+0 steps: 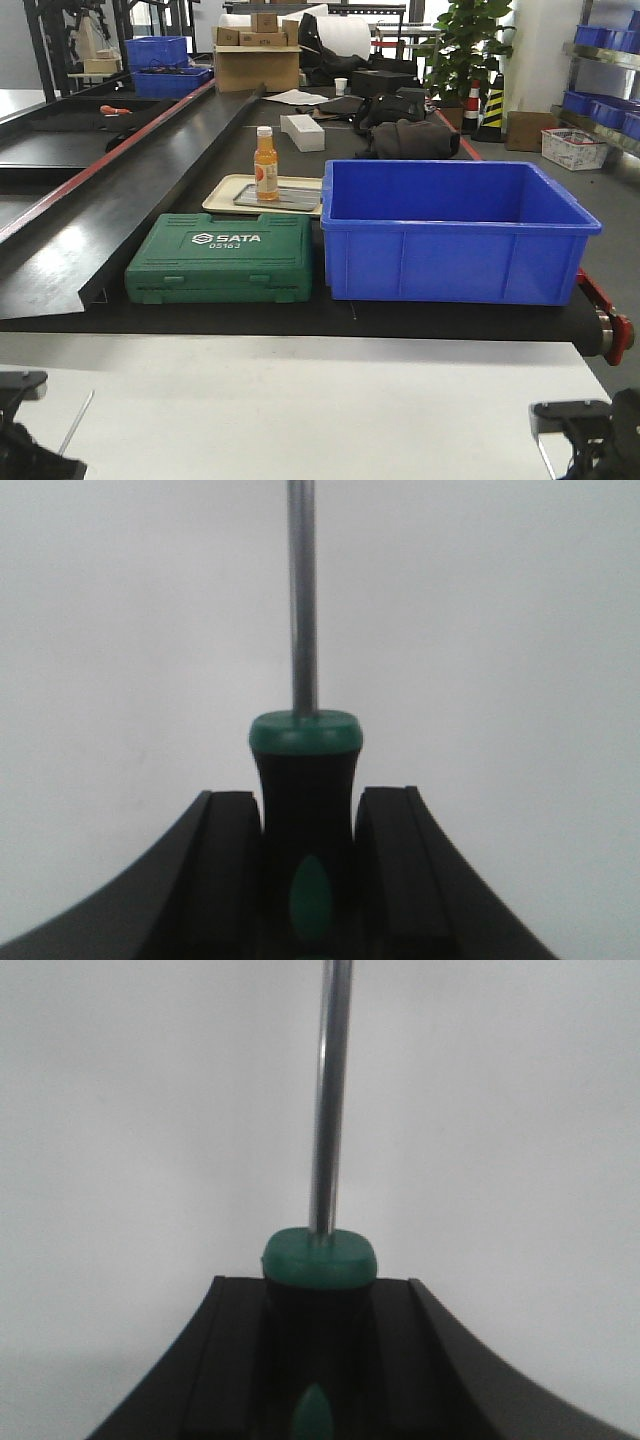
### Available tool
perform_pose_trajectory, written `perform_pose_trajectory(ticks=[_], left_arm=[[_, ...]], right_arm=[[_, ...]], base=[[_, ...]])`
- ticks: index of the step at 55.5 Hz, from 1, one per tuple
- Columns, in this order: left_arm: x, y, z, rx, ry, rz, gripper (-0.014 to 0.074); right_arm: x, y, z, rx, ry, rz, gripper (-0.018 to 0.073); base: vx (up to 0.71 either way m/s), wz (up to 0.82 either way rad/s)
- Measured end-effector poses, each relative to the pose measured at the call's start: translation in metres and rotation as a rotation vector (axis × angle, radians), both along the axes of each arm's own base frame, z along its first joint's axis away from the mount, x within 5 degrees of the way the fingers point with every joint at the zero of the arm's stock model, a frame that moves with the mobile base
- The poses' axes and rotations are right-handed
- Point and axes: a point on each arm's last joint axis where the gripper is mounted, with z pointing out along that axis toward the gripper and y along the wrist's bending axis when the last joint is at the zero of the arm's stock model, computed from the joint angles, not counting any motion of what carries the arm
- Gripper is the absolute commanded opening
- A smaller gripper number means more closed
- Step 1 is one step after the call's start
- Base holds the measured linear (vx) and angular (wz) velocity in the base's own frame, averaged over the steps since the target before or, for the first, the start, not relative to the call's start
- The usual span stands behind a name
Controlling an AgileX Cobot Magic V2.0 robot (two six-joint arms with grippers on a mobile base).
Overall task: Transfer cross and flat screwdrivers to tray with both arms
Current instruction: 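Close both grippers on the green-black screwdriver handles and lift them, then hold both screwdrivers upright while the base turns away from the table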
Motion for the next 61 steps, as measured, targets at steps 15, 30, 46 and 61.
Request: perform_pose_trajectory(ticks=[15, 30, 46, 61], left_arm=[[-0.023, -0.043, 0.092, -0.109, -0.342, -0.104, -0.0003], [-0.061, -0.066, 0.164, -0.132, -0.663, -0.186, -0.0001], [-0.082, -0.061, 0.194, -0.129, -0.811, -0.16, 0.0], [-0.082, -0.062, 0.191, -0.131, -0.799, -0.164, 0.0]], right_arm=[[-0.023, 0.034, 0.101, 0.015, -0.396, 0.151, -0.0009], [-0.044, 0.063, 0.184, 0.091, -0.652, 0.223, -0.0008], [-0.046, 0.064, 0.204, 0.101, -0.711, 0.225, -0.0008], [-0.048, 0.063, 0.202, 0.096, -0.681, 0.224, -0.0008]], base=[[0.0, 0.0], [0.0, 0.0], [0.0, 0.0], [0.0, 0.0]])
